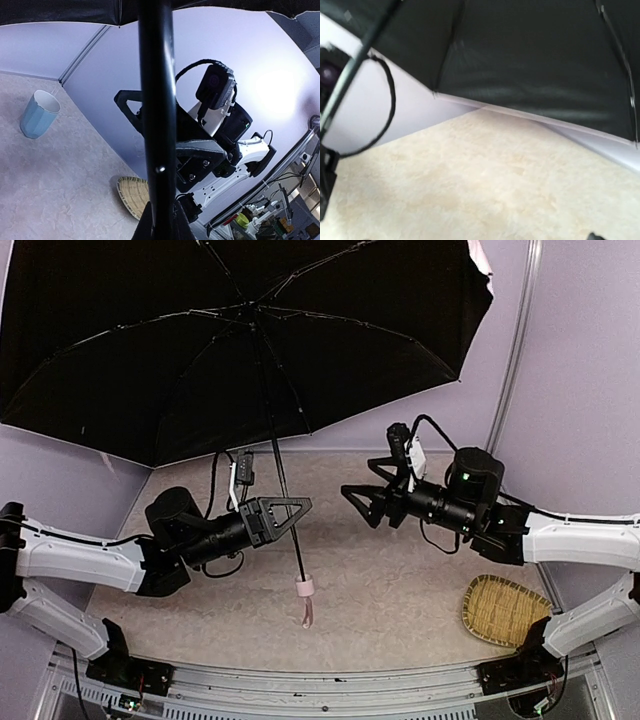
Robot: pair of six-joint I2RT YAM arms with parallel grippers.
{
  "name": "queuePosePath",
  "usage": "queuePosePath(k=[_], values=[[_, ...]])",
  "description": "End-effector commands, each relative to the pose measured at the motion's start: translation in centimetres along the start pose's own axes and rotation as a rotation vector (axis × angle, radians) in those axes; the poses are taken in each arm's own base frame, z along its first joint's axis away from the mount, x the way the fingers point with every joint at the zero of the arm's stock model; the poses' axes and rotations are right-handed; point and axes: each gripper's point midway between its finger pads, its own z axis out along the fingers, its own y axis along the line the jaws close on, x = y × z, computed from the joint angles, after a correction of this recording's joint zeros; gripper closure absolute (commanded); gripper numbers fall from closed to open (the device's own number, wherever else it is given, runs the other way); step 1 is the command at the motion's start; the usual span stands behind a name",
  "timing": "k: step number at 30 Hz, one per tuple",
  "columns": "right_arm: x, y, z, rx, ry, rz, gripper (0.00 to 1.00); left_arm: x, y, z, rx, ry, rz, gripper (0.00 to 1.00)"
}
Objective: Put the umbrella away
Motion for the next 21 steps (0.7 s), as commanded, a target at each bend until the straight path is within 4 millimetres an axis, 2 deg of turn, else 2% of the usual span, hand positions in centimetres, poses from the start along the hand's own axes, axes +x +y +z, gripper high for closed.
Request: queuePosePath(k=[1, 3, 6, 11, 14, 17, 21], values=[[0.2, 0.2, 0.5, -0.054, -0.007, 0.002, 0.09, -0.3, -0.3, -0.4, -0.027, -0.006, 0.143, 1.00], [-0.6, 0.2, 0.6, -0.083, -0.029, 0.016, 0.09, -0.1, -0.4, -0.2, -0.022, 0.003, 0.147, 1.00], [-3.2, 0.2, 0.6, -0.154, -0.106, 0.052, 0.08, 0.4, -0.8, 0.2, 0.007, 0.018, 0.148, 1.00], [-10.0, 0.1, 1.0, -0.287, -0.316, 0.122, 0.08, 1.2, -1.6, 0.9, 0.030, 0.032, 0.164, 1.00], [-13.4, 0.6, 2.4, -0.381, -0.399, 0.201, 0.05, 2.1, -1.8, 1.2, 0.038, 0.049, 0.164, 1.00], [-16.7, 0.1, 4.1, -0.433, -0.469, 0.307, 0.00, 2.5, -1.9, 1.3, 0.058, 0.057, 0.151, 1.00], [-18.5, -1.8, 6.8, -0.419, -0.478, 0.477, 0.03, 3.2, -2.5, 1.5, 0.075, 0.071, 0.165, 1.00]])
